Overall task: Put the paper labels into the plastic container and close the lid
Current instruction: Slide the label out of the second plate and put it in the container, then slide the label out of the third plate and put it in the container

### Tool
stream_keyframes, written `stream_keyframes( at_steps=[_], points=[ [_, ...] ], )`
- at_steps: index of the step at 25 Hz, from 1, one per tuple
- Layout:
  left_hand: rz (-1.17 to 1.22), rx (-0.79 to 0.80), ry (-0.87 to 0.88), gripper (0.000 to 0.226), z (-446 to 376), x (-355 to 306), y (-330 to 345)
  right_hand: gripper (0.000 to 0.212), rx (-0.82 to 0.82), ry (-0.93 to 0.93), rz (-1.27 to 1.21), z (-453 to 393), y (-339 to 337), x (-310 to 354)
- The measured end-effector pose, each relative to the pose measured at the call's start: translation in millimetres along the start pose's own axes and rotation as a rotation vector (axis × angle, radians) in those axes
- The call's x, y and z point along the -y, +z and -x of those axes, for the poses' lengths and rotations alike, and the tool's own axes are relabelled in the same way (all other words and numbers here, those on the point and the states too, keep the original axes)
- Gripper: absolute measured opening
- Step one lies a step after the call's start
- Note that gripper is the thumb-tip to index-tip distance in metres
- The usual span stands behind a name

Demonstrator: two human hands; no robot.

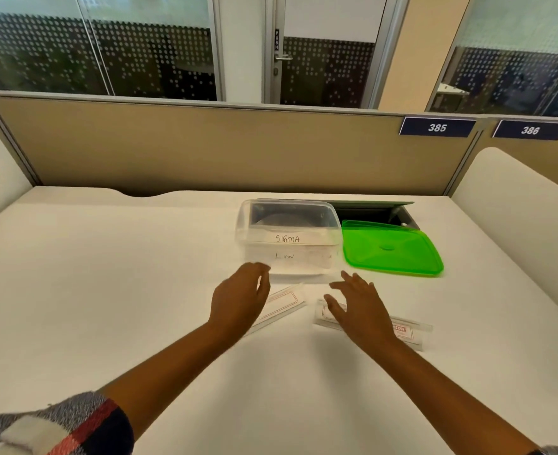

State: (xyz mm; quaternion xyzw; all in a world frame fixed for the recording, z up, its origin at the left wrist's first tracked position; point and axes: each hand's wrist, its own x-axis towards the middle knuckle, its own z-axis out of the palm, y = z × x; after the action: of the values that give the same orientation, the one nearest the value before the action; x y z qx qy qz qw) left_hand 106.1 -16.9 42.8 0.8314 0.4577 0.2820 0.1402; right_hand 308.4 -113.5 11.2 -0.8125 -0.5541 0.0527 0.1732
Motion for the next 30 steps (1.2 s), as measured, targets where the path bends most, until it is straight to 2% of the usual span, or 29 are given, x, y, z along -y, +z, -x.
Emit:
stream_keyframes(
  at_steps=[3,5,9,11,14,19,23,26,28,30],
  points=[
    [-0.001,-0.006,-0.001,0.018,45,5,8,0.038,-0.020,-0.077,0.005,25,18,1],
    [-0.006,0.011,0.067,0.010,71,11,16,0.035,-0.049,-0.157,0.022,43,26,5],
    [-0.077,0.222,0.221,0.017,104,28,29,0.036,0.002,-0.310,0.094,72,48,15],
    [-0.120,0.226,0.328,0.020,111,38,34,0.041,0.064,-0.332,0.056,83,58,19],
    [-0.134,0.229,0.389,0.024,107,48,39,0.047,0.047,-0.348,0.119,87,63,20],
    [-0.133,0.220,0.407,0.030,101,55,47,0.046,0.057,-0.313,0.090,87,64,20],
    [-0.105,0.222,0.396,0.036,99,55,48,0.041,-0.066,-0.335,0.085,80,59,15],
    [-0.112,0.223,0.399,0.038,98,55,48,0.047,-0.197,-0.206,0.153,65,41,14],
    [-0.112,0.225,0.393,0.039,98,55,49,0.051,-0.174,-0.096,0.212,51,29,11],
    [-0.115,0.226,0.394,0.040,99,56,51,0.053,-0.056,0.029,0.265,35,21,4]
  ],
)
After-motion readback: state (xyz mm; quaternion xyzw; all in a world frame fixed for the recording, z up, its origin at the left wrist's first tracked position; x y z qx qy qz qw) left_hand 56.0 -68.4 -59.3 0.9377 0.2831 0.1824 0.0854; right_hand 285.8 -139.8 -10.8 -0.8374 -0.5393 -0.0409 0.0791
